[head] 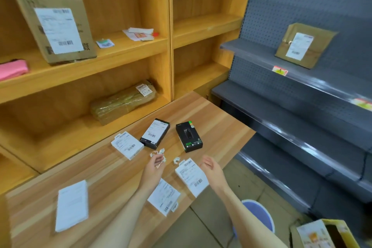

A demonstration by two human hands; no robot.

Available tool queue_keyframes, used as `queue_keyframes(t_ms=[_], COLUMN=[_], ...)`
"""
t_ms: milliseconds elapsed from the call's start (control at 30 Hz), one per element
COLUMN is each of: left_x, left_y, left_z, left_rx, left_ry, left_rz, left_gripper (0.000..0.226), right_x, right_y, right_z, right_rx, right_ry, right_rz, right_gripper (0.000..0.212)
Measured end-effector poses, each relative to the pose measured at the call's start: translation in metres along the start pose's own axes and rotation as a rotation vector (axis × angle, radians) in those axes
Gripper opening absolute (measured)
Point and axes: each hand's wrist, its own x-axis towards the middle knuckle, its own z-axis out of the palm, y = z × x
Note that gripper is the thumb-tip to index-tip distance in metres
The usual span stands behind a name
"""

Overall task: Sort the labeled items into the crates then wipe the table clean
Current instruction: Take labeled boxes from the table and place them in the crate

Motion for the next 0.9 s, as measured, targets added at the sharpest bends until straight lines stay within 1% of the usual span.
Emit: queue_keyframes(t_ms=[200, 467, 767, 900], left_x=[0.021, 0.065, 0.149, 0.186], left_y=[0.005, 0.009, -0.003, -0.014], left_z=[0.021, 0.047, 0.081, 0.098], left_rx=[0.023, 0.031, 0.025, 0.004], left_ry=[0.026, 0.032, -0.005, -0.038], left_rz=[-0.045, -0.103, -0.185, -0.231], left_gripper=[0.034, 0.036, 0.038, 0.040], right_x=[0.041, 0.098, 0.193, 0.236], right_y=[0.000, 0.002, 0.004, 0.008], right_z=[-0.024, -0.024, -0.016, -0.013], right_rx=[-0.042, -0.065, -0.131, -0.144], right_ry=[-0.021, -0.059, -0.043, -0.039], right_rz=[0.015, 0.094, 0.191, 0.246], right_gripper=[0.054, 0.063, 0.071, 0.071])
